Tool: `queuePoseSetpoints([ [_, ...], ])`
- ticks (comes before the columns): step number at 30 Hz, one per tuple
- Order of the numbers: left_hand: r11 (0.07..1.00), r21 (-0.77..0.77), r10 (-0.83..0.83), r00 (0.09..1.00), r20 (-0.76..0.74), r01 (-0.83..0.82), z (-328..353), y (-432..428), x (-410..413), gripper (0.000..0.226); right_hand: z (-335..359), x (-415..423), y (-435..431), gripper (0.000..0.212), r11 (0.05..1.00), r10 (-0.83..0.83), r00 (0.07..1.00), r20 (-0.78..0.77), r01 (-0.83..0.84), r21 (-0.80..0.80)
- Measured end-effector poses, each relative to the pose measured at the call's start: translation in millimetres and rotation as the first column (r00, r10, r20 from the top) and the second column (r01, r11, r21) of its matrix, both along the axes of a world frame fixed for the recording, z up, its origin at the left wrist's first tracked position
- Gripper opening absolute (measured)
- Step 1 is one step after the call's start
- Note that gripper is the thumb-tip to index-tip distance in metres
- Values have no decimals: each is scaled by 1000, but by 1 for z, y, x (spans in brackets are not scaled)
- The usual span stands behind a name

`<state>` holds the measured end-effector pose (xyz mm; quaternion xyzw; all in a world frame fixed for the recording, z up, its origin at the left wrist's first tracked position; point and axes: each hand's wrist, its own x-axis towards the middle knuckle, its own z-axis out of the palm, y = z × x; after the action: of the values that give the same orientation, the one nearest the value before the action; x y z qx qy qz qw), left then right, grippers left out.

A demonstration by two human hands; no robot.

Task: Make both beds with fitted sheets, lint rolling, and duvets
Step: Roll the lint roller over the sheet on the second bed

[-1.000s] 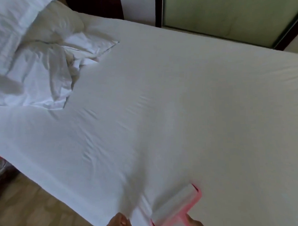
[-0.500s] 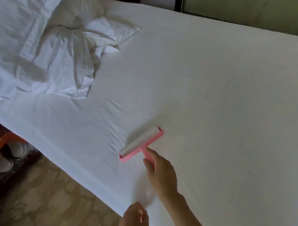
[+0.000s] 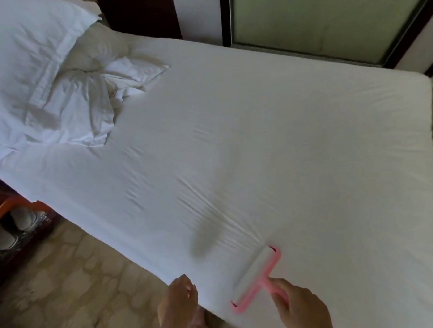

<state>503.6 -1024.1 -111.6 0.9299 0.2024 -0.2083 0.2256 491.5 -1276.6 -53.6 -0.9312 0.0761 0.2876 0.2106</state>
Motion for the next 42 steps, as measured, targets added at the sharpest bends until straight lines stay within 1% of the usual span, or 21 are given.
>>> queuePoseSetpoints([
  [2, 1000, 25, 3, 999, 36, -4, 31, -52, -31, 26, 19, -51, -63, 35, 1000, -15, 998, -59, 14, -23],
  [4, 1000, -1, -17, 998, 62, 17, 57, -112, -66, 23, 40, -98, -126, 34, 996, -76, 993, -93, 72, -44],
  [6, 997, -51, -59, 997, 41, 61, 77, -176, -101, 28, 65, -138, -187, 33, 980, -198, 978, -60, 196, -32],
  [9, 985, -119, -122, 992, 17, 123, 100, -266, -143, 35, 106, -174, -269, 30, 927, -372, 926, 65, 367, 77],
  [11, 976, -163, -149, 989, 5, 147, 113, -314, -160, 34, 131, -184, -309, 29, 892, -445, 887, 122, 427, 151],
  [13, 970, -164, -185, 983, -20, 179, 125, -349, -169, 30, 151, -188, -338, 27, 857, -505, 844, 179, 468, 215],
  [15, 969, -180, -176, 984, -14, 170, 132, -372, -168, 26, 161, -186, -357, 25, 828, -550, 807, 215, 493, 268],
  [17, 974, -169, -158, 987, -18, 153, 137, -388, -159, 24, 164, -180, -371, 27, 826, -549, 806, 220, 484, 289],
  [19, 978, -144, -151, 989, 0, 149, 138, -404, -143, 25, 164, -169, -386, 29, 851, -505, 833, 226, 437, 290],
  [21, 987, -124, -99, 995, 30, 102, 142, -424, -123, 25, 168, -150, -405, 28, 857, -486, 848, 212, 415, 305],
  [24, 995, -89, -37, 997, 67, 42, 147, -465, -79, 26, 178, -110, -437, 28, 780, -555, 816, 162, 443, 442],
  [26, 995, -90, -34, 998, 61, 40, 156, -502, -41, 25, 190, -70, -469, 29, 764, -592, 768, 243, 439, 473],
  [27, 994, -102, -31, 998, 61, 37, 160, -522, -22, 25, 194, -48, -489, 28, 760, -595, 759, 264, 425, 492],
  [30, 992, -127, 0, 998, 60, 8, 176, -577, 37, 22, 206, 24, -547, 24, 802, -533, 802, 267, 379, 461],
  [31, 992, -128, 15, 998, 59, -7, 180, -594, 58, 21, 208, 47, -567, 25, 813, -523, 808, 271, 376, 445],
  [34, 993, -115, 22, 998, 59, -15, 195, -643, 121, 20, 218, 114, -621, 33, 814, -528, 804, 275, 386, 433],
  [38, 993, -119, 24, 998, 63, -17, 210, -700, 197, 23, 227, 192, -681, 36, 806, -532, 801, 274, 380, 454],
  [42, 996, -79, 51, 998, 43, -47, 210, -746, 263, 26, 226, 259, -726, 35, 827, -483, 844, 234, 351, 438],
])
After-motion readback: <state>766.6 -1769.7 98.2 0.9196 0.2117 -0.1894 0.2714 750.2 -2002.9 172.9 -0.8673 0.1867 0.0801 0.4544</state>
